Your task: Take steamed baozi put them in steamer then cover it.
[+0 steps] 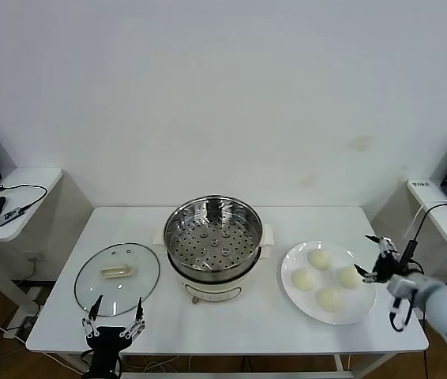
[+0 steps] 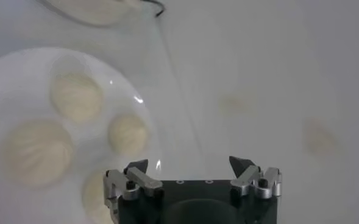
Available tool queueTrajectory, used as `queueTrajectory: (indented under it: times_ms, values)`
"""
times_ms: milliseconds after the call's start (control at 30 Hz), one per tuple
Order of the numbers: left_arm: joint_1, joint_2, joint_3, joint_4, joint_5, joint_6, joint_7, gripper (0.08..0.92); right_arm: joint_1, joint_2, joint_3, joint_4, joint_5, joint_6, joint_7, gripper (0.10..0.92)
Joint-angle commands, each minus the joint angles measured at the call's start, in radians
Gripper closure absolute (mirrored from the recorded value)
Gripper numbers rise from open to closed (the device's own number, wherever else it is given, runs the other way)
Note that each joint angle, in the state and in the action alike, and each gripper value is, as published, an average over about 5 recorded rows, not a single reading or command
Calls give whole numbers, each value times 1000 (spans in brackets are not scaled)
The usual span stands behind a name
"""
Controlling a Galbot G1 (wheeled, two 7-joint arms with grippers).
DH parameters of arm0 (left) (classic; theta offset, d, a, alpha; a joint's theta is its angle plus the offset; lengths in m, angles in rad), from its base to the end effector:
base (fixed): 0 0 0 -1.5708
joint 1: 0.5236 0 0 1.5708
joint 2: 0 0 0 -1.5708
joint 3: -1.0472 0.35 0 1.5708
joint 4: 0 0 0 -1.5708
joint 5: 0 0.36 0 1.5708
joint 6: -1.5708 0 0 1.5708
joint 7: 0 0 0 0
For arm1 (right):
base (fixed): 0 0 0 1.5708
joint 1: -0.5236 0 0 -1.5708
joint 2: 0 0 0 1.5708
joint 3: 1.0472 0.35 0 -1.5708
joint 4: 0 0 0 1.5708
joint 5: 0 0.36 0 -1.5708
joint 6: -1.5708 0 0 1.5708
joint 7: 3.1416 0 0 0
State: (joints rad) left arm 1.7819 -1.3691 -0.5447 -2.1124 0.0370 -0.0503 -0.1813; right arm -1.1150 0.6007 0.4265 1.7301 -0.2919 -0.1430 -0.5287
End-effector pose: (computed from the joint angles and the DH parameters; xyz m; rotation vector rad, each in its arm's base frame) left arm 0.1217 0.0393 -0.3253 0.1029 -3.0028 -0.3327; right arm 0.3398 -0.2221 -0.2175 0.7336 -2.1684 1.5817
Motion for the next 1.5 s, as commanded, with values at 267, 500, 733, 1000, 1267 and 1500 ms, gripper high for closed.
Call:
queueTrajectory:
  times_ms: [267, 500, 733, 1000, 1267, 1500]
  values:
    - [-3, 2, -11, 0, 12, 3, 0, 177, 920, -129, -999, -330, 248, -41, -280, 203]
    - [-10, 4, -23, 2, 6, 8, 1, 177, 1077, -14, -1195, -462, 245, -42, -343, 203]
    - [-13, 7, -40, -3, -7, 16, 2, 177, 1113, 107, -1237, -590, 231, -31, -356, 203]
    - [-20, 10, -51, -1, -14, 24, 3, 177, 1101, 204, -1232, -706, 176, -19, -366, 203]
    - [-25, 11, -57, 2, -16, 24, 3, 177, 1089, 247, -1218, -769, 156, -16, -356, 204]
    - [-24, 13, -63, 1, -17, 23, 3, 177, 1075, 270, -1215, -789, 148, -24, -354, 288]
